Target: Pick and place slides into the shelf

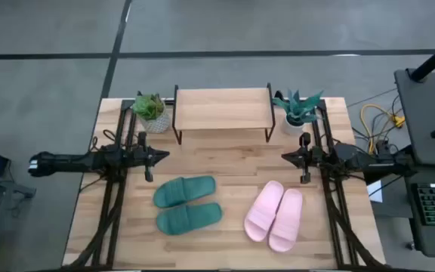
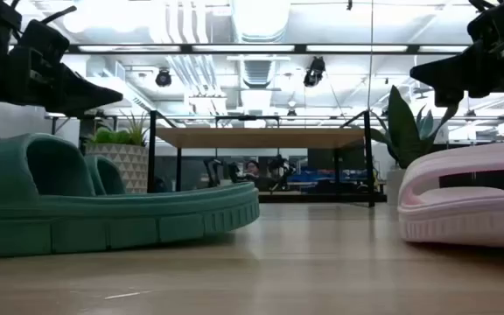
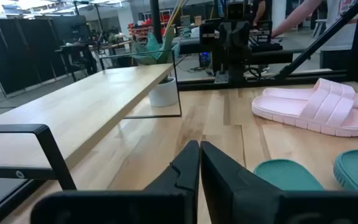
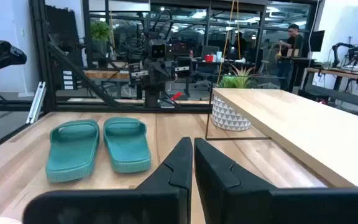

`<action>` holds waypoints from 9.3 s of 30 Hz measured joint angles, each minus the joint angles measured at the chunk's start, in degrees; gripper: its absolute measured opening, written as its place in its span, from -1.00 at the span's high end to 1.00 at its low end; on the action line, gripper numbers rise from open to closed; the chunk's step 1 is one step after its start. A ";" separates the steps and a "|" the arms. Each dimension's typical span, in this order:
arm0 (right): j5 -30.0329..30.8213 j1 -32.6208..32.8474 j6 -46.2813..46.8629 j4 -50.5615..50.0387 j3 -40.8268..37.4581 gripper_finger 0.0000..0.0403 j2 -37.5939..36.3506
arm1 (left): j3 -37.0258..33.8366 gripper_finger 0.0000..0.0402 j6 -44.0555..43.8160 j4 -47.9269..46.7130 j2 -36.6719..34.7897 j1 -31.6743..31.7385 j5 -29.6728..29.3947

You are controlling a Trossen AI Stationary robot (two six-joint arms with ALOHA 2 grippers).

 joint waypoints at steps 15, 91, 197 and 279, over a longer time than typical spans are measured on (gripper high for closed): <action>0.00 0.01 0.00 0.00 0.00 0.96 0.01 | 0.00 1.00 -0.02 0.01 -0.01 0.00 -0.01; 0.00 0.02 0.00 0.00 0.00 0.96 0.00 | 0.00 1.00 -0.02 0.01 0.00 0.00 0.00; 0.00 0.02 -2.89 0.02 0.00 0.96 0.02 | 0.00 1.00 -0.02 0.00 -0.02 0.00 -0.02; 0.00 0.01 2.71 14.61 0.02 0.96 0.02 | 0.00 1.00 3.30 27.76 1.08 0.04 -2.20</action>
